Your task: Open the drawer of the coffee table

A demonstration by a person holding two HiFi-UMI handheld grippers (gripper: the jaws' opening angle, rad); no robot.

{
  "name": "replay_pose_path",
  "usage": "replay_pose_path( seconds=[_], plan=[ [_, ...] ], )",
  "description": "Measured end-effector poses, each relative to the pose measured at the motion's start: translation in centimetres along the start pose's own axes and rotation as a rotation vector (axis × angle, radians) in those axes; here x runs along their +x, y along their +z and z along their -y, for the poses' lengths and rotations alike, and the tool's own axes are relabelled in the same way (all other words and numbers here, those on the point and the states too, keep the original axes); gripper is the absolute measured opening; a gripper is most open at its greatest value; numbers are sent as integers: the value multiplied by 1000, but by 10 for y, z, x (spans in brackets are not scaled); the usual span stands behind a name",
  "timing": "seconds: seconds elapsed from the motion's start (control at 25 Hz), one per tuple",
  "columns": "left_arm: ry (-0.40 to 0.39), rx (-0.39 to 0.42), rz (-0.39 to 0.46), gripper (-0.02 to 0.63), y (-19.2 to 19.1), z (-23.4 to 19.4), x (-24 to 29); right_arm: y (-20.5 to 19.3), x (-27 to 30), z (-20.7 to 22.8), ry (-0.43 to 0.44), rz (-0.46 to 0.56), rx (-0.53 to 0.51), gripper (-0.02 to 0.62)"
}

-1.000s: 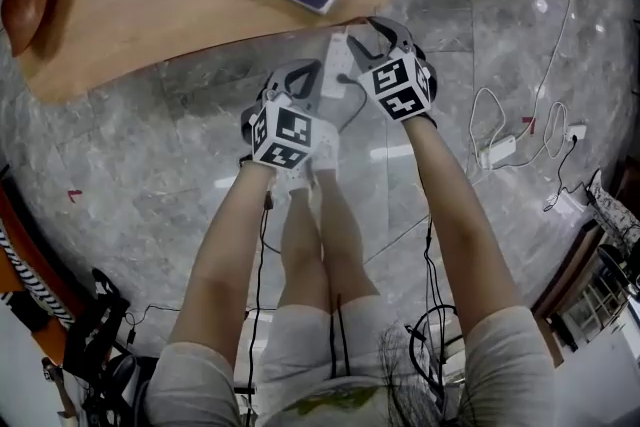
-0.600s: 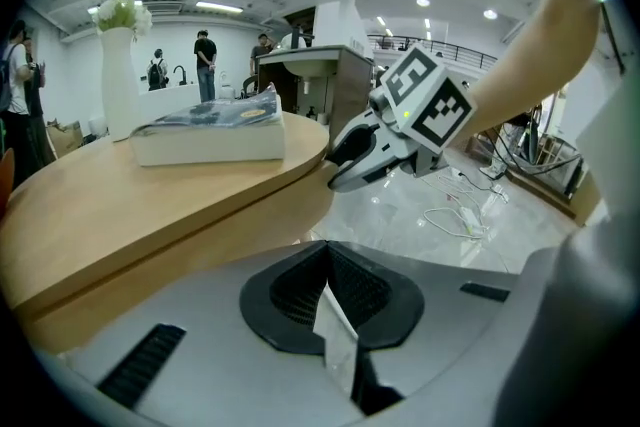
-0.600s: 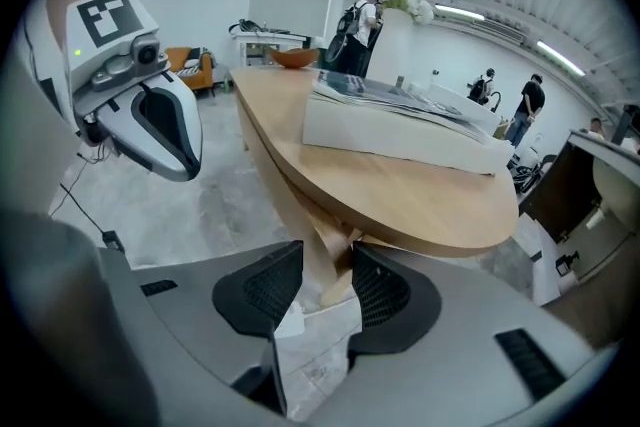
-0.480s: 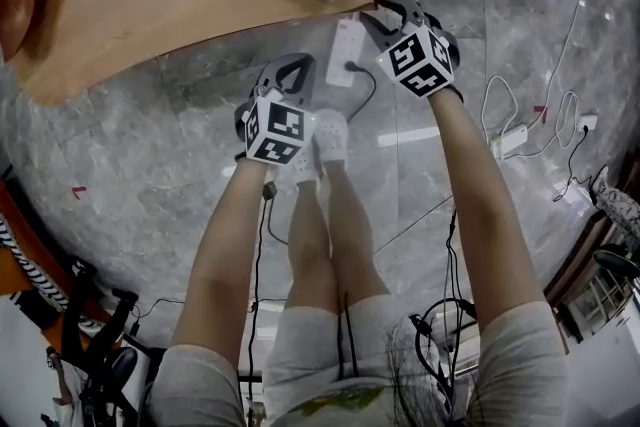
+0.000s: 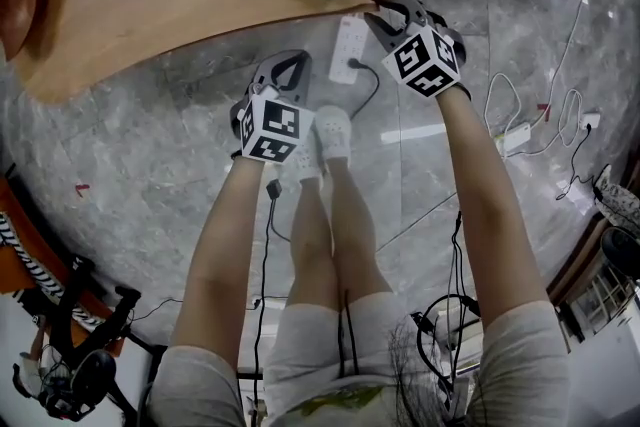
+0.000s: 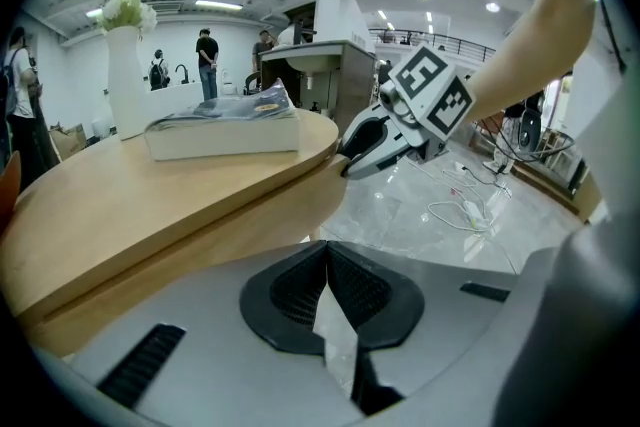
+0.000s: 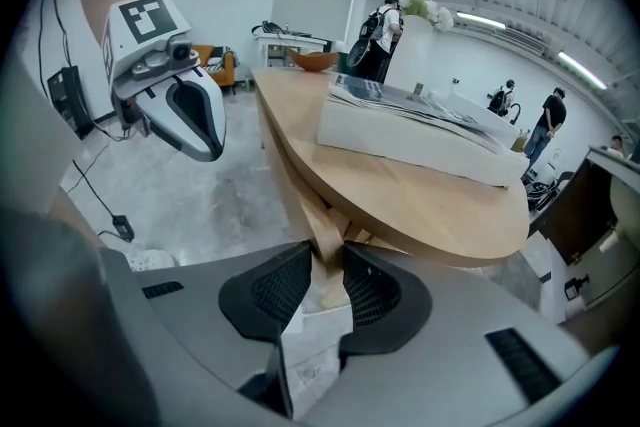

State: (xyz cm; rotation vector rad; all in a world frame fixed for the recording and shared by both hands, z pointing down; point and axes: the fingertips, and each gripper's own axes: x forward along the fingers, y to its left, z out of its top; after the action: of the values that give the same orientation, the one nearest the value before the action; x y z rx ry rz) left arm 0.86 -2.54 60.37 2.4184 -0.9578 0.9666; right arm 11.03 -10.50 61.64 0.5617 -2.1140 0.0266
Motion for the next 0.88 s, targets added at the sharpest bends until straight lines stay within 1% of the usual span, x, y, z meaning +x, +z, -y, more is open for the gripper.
replay_pose_path(
  seconds=[0.2, 0.44, 0.72, 0.8, 0.88],
  plan=[
    [12, 2, -1, 10, -1, -7, -3, 0, 0, 0, 15, -9, -32, 104],
    [34, -5, -3, 11, -6, -12, -7, 0, -1, 0, -1, -19, -49, 100],
    [74, -20, 16, 11, -6, -25, -15, 0, -3, 0, 6, -32, -65, 97],
    [97, -29, 19, 11, -9, -34, -21, 1, -3, 0, 7, -34, -67, 97],
    [139, -60, 15, 12, -18, -50, -29, 0, -4, 0, 5, -37, -64, 97]
  ],
)
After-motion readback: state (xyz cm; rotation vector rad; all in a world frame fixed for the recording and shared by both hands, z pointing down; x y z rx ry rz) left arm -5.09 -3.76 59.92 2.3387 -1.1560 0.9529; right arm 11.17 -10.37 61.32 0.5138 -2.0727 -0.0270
